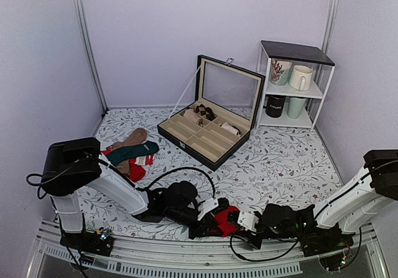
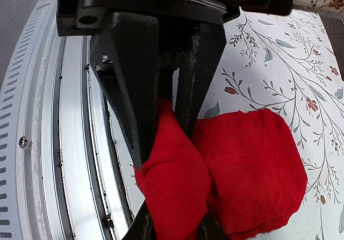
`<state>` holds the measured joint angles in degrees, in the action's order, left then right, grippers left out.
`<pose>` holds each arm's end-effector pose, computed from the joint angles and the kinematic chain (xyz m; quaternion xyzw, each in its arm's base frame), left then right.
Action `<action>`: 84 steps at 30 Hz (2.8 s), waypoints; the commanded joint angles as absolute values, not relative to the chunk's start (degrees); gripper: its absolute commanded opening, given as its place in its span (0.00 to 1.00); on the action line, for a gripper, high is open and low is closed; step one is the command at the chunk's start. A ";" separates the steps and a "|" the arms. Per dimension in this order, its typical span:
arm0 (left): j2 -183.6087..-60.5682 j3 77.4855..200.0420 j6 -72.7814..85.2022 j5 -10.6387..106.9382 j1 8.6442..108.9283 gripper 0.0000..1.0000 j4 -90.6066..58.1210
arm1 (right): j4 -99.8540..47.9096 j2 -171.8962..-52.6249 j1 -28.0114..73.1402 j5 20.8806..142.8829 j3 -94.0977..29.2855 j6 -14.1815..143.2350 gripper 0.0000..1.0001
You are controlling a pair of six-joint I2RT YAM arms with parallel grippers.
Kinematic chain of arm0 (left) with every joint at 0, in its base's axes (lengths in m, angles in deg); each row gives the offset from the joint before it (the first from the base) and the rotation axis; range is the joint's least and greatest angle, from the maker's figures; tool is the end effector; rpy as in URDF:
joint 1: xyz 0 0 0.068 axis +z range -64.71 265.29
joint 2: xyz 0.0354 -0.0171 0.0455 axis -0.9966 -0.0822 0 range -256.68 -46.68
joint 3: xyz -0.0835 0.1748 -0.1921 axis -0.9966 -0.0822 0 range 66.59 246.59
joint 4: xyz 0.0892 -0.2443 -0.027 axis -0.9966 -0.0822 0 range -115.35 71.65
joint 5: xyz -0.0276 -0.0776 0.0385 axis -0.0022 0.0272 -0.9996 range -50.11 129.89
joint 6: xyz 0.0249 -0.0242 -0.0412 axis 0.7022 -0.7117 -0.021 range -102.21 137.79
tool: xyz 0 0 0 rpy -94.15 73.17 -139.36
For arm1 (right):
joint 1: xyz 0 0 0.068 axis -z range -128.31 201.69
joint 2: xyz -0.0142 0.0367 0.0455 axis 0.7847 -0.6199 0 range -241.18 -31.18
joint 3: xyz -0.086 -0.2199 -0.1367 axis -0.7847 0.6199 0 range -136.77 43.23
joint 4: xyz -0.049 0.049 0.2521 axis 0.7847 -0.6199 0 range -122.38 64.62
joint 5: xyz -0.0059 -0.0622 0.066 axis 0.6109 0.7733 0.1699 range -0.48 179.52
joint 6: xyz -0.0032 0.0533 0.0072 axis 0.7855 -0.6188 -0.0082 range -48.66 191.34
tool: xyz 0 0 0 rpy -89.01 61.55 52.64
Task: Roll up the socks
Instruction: Roll the sock at the center of the board.
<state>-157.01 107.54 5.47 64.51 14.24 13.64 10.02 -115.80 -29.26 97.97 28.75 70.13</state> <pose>0.0959 -0.3251 0.0884 0.5118 0.7170 -0.4306 0.1962 0.0405 0.2209 0.1041 -0.5403 0.7000 0.2547 0.3915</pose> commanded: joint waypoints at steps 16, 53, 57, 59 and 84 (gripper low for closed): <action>-138.28 96.57 31.18 42.72 7.00 0.63 18.18 | 5.16 -124.19 -22.43 76.86 29.35 42.27 0.18; -153.48 111.40 15.93 52.40 9.03 0.00 -13.88 | 11.38 -99.10 -27.47 104.54 35.96 60.95 0.96; -154.40 113.60 13.31 56.25 9.89 0.00 -19.33 | 11.96 -98.88 -29.68 106.85 34.99 70.37 0.96; -154.72 114.01 12.34 58.17 10.77 0.00 -20.76 | 11.83 -101.30 -30.45 105.98 34.06 73.24 0.96; -155.42 113.61 11.55 59.77 13.57 0.00 -20.72 | 8.82 -119.34 -34.97 104.28 25.98 64.78 0.33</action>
